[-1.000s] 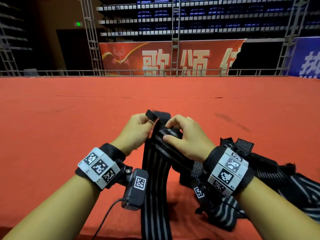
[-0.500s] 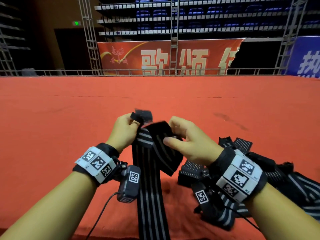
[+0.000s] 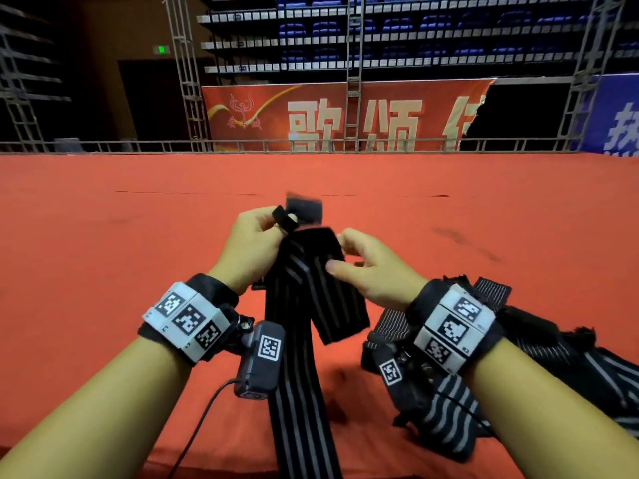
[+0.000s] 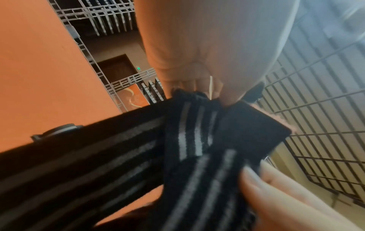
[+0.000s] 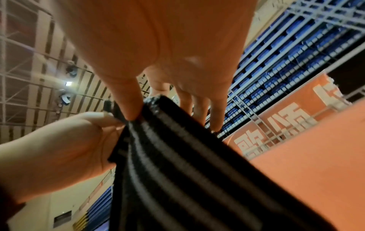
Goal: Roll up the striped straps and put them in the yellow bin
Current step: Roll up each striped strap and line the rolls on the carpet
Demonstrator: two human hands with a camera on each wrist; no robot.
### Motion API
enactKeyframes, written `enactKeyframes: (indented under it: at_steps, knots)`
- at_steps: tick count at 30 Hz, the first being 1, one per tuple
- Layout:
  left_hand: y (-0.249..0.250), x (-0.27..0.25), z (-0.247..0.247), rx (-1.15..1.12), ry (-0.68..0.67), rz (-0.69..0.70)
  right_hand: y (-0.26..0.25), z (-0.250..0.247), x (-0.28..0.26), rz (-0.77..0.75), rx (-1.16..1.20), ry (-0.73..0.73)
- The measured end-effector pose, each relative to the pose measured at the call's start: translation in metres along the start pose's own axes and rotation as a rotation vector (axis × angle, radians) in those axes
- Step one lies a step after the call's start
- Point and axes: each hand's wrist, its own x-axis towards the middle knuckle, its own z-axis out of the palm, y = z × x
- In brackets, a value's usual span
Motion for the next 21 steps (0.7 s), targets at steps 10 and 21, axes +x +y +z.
enactKeyframes:
  at_steps: [10,21]
  knots:
    - [-0.022,0.009,-0.014,0.194,0.214,0.037,0.003,0.000,-0.007,-0.039,-0.173,-0.038]
    - [-0.003,0.001,-0.014,0.062,0.154,0.105,-0.031,-0.013,-0.016,-0.075,-0.015,-0.130]
